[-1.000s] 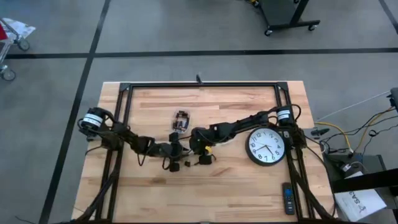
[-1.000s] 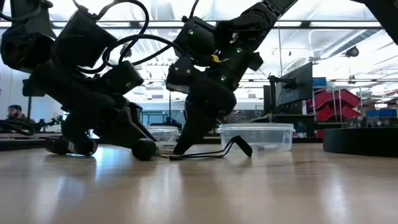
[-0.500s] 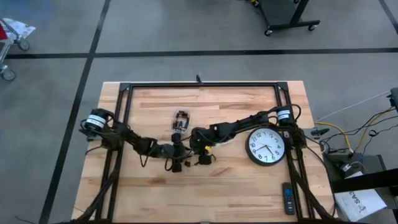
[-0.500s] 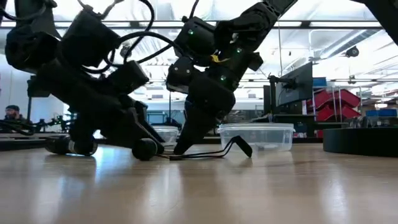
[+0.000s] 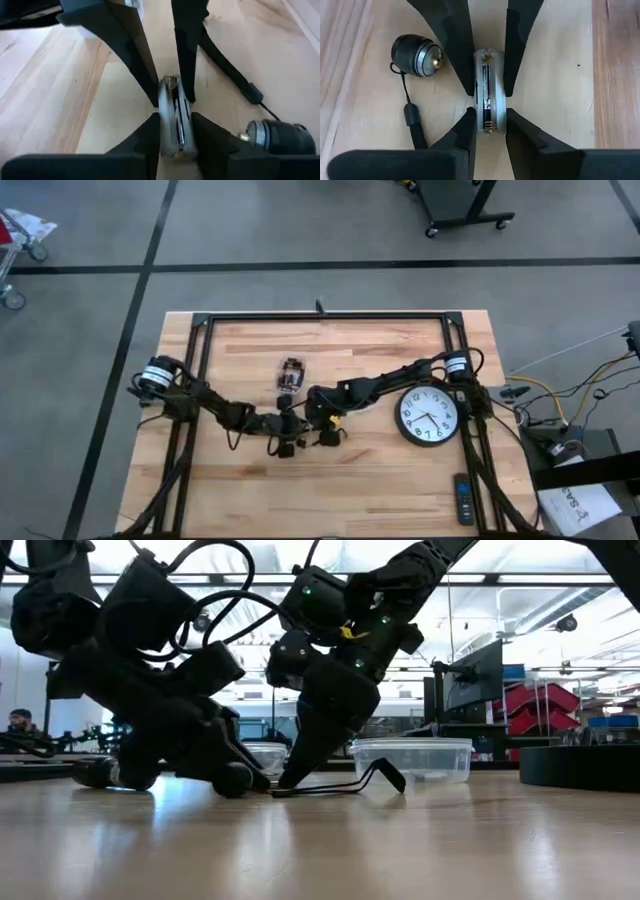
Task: Insert battery
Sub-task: Insert the silver battery into the flashlight's battery compartment
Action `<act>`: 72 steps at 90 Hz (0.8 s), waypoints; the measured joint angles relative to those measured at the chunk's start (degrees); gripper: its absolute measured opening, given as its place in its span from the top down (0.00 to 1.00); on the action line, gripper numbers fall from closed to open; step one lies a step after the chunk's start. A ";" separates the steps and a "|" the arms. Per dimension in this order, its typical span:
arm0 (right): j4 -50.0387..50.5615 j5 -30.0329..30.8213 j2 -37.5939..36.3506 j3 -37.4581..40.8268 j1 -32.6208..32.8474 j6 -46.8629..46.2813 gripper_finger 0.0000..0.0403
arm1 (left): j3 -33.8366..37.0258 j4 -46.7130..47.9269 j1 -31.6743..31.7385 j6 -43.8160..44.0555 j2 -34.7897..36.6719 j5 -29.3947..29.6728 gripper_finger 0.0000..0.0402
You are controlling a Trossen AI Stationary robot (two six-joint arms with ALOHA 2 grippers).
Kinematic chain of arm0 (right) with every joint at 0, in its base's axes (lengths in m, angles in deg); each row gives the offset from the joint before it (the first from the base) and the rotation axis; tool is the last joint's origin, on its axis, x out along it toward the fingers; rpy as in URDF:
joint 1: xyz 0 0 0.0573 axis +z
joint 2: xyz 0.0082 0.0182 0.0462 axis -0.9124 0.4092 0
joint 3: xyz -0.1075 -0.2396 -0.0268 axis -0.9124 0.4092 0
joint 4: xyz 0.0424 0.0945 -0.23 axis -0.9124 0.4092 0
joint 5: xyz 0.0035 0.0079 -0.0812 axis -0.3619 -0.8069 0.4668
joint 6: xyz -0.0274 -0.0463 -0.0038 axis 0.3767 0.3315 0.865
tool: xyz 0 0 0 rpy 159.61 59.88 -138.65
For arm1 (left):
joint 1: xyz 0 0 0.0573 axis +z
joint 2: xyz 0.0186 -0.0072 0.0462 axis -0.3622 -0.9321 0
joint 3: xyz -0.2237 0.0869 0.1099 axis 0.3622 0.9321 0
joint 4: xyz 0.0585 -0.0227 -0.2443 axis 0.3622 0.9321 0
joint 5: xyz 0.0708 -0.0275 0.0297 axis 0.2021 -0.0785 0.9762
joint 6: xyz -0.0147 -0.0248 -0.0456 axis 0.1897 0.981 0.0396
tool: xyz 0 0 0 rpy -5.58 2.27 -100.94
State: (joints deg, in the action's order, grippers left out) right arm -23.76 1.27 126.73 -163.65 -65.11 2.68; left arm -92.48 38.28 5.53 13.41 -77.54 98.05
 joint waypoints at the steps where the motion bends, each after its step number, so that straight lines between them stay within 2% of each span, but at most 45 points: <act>1: 0.01 -0.01 0.00 -0.01 0.00 -0.01 0.85 | 0.01 0.05 -0.01 0.00 0.08 0.00 0.74; 18: 0.07 -0.01 0.00 -0.01 0.00 0.00 0.82 | 0.00 3.98 -0.02 0.54 1.79 0.18 0.63; 32: 0.20 -0.03 0.00 -0.01 0.00 0.02 0.85 | 0.02 4.59 -0.02 1.27 2.02 0.30 0.61; 57: 0.25 -0.01 0.00 -0.01 0.00 0.08 0.81 | 0.04 4.96 -0.07 1.89 2.03 0.15 0.69; 72: 0.29 -0.03 0.00 -0.01 0.00 0.66 0.83 | 0.06 5.29 -0.11 2.68 2.03 0.95 0.78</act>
State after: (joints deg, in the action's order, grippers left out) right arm -23.47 1.25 126.73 -163.67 -65.11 3.34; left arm -92.41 43.56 5.42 16.10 -75.51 99.00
